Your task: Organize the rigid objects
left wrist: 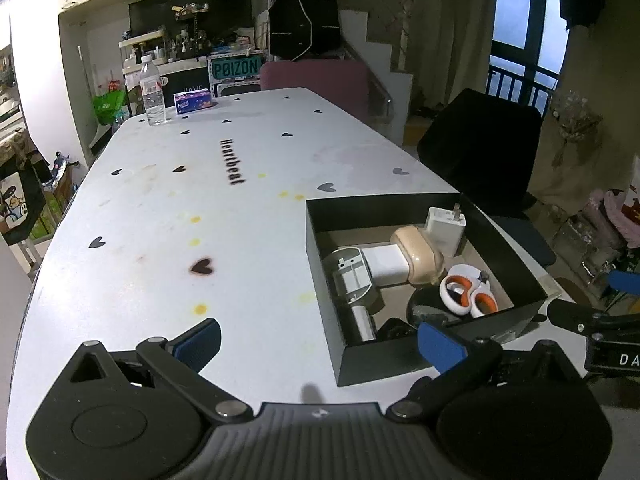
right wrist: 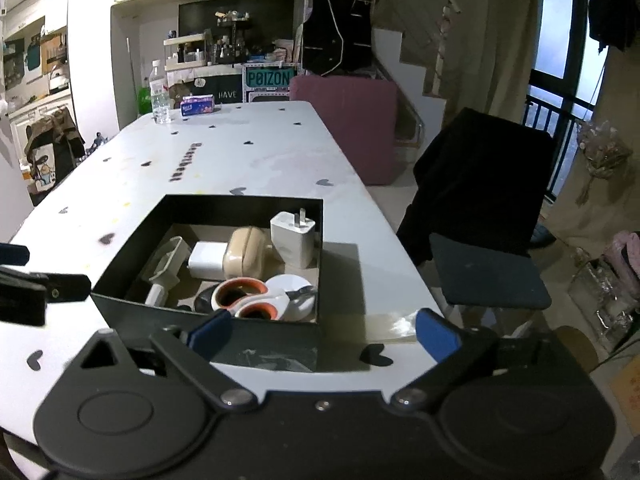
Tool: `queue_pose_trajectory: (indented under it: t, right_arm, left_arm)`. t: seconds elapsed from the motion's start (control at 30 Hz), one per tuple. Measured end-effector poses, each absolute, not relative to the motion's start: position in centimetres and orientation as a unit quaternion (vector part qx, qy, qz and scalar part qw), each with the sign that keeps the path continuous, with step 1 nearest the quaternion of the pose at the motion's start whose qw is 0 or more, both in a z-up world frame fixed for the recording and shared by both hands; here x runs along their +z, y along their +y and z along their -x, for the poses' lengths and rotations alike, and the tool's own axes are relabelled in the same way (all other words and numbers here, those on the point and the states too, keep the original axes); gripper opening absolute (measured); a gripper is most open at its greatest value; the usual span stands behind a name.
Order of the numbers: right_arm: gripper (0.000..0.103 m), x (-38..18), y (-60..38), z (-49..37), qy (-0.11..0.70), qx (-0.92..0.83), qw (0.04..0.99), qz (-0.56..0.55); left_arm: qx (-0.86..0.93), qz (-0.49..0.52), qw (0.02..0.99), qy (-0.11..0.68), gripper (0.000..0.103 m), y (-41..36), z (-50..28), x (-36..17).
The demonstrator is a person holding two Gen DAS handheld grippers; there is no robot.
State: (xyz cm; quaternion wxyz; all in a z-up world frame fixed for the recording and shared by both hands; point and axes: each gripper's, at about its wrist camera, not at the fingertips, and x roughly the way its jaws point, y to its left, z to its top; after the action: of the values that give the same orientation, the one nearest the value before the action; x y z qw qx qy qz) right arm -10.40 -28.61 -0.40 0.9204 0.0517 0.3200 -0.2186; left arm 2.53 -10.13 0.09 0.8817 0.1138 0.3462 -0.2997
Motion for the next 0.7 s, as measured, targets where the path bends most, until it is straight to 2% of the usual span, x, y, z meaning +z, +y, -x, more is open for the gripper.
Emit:
queue_pose_trajectory:
  t: [0.33,0.7]
  right_arm:
    - [0.098,0.00,-29.15,10.44,0.325,-0.229,0.914,-0.086]
    - [0.095,-0.11,-28.55,10.20,0.325,-0.238,0.912,-0.073]
  left_arm:
    - [-0.283,-0.125,0.887,0.343,0.103,-10.17,-2.80,-0.42]
    - [-0.287,-0.114,0.886,0.345,0.103,-9.82,-2.94,-0.24]
